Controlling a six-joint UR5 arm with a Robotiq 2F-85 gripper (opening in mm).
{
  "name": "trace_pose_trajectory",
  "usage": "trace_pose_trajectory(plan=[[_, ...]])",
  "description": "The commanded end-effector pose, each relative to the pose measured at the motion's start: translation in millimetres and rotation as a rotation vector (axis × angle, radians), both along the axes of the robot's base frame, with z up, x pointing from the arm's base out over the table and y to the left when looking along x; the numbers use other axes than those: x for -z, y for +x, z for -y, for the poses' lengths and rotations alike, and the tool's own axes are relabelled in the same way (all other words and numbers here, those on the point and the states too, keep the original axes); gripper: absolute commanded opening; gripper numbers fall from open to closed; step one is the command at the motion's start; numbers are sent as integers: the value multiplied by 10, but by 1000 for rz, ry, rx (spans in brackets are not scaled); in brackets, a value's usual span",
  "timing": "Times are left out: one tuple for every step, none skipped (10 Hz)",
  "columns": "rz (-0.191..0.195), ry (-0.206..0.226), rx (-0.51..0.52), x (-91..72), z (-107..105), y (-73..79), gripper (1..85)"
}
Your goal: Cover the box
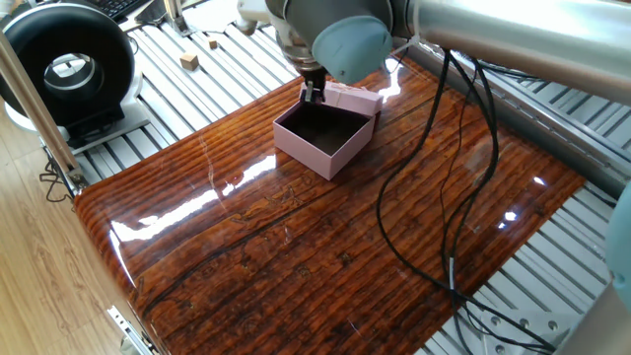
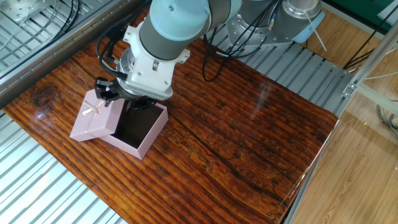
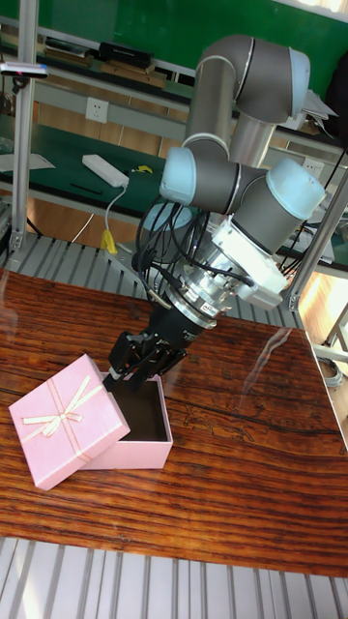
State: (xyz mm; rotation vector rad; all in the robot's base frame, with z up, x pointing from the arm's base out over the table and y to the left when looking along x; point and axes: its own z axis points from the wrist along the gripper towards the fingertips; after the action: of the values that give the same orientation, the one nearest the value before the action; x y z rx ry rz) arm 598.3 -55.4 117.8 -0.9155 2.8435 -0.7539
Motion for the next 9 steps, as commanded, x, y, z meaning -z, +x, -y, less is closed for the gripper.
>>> trace_pose_trajectory(plan=[[31, -20, -6, 27, 16, 3, 483], [46, -11, -6, 75, 0, 10, 480], [61, -2, -10, 140, 8, 15, 477], [61, 1, -13, 169, 26, 2, 477], [62, -1, -18, 186, 49, -9, 477], [66, -1, -18, 215, 53, -26, 477], [70, 2, -16, 245, 53, -42, 477], [74, 2, -18, 258, 65, -43, 477], [83, 0, -22, 262, 87, -32, 477]])
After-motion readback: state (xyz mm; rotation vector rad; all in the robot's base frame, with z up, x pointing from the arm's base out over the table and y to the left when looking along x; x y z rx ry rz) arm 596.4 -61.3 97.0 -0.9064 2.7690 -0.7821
